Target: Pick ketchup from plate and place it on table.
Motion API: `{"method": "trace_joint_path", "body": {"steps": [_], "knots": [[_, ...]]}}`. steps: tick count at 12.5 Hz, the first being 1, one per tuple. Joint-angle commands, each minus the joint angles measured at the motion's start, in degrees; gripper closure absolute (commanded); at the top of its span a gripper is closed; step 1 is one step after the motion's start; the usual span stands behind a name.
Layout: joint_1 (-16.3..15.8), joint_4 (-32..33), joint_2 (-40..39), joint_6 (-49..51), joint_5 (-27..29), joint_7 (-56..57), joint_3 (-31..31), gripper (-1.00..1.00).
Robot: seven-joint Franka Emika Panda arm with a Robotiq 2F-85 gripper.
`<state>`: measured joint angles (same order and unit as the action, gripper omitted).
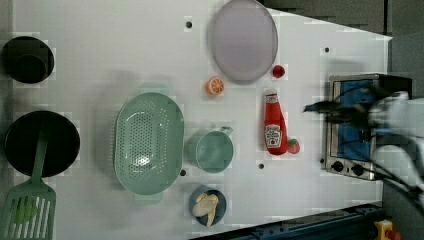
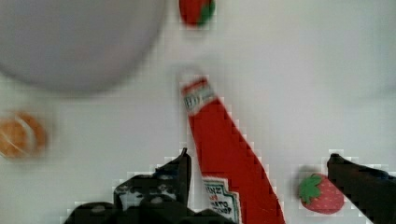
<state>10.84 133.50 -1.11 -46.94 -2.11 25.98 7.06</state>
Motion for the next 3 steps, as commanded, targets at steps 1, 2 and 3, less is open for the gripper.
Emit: {"method": "trace_joint_path", "body": {"steps": [1,2,3], "knots": [[-0.03,-7.04,7.15,11.03,-0.13,-16.09,0.26,-1.00],[-0.03,-9.75,8.61,17.14,-0.13,-18.88,0.35,-1.00],[-0.03,-12.80,9.74,23.09,-0.13,-19.95,0.47,-1.00]]}}
